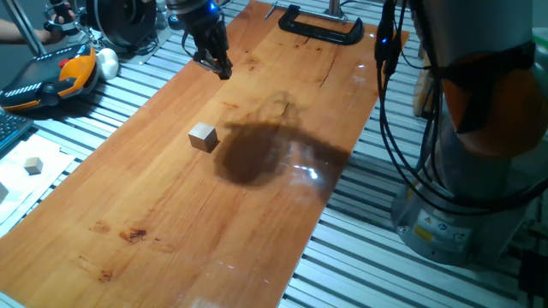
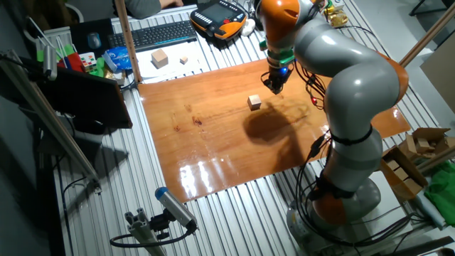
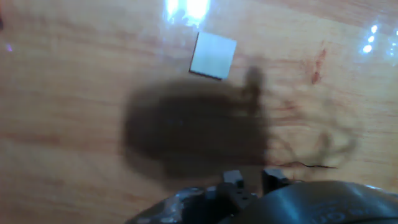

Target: Approach and touch the side of the small block

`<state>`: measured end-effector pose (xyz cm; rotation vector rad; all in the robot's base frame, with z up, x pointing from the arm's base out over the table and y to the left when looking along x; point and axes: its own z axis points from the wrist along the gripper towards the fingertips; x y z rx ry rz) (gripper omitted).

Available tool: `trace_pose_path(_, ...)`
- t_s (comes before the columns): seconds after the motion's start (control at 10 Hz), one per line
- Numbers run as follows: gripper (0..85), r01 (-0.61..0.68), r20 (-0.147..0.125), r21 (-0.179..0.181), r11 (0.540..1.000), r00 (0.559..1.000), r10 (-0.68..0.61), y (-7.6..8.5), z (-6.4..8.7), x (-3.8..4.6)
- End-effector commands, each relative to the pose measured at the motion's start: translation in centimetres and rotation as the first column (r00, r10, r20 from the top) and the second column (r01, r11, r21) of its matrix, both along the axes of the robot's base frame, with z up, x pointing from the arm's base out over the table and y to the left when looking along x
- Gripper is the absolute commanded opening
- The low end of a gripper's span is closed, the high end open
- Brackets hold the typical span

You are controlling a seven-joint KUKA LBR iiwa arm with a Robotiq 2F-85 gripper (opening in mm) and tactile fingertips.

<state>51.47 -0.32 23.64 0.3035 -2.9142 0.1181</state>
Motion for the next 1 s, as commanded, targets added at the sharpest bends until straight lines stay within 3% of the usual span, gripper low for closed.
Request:
trace_pose_path(0.0,0.7,0.010,0.028,-0.001,1.000,1.000,-0.010,-0.05,0.02,-0.01)
trace_pose_path(0.1,0.7,0.030,0.044,-0.003,1.000,0.999,-0.030,-0.16,0.05,-0.01)
trace_pose_path(0.2,0.7,0.025,0.060,0.023,0.999,0.998,-0.027,-0.19,0.11,0.00)
trace_pose_path(0.4,0.7,0.033,0.153,0.085,0.996,0.987,-0.045,-0.22,0.32,0.06)
trace_pose_path(0.5,0.7,0.026,0.173,0.097,0.995,0.984,-0.042,-0.22,0.35,0.08)
trace_pose_path(0.9,0.7,-0.007,0.140,0.113,0.994,0.990,-0.009,-0.31,0.33,0.04)
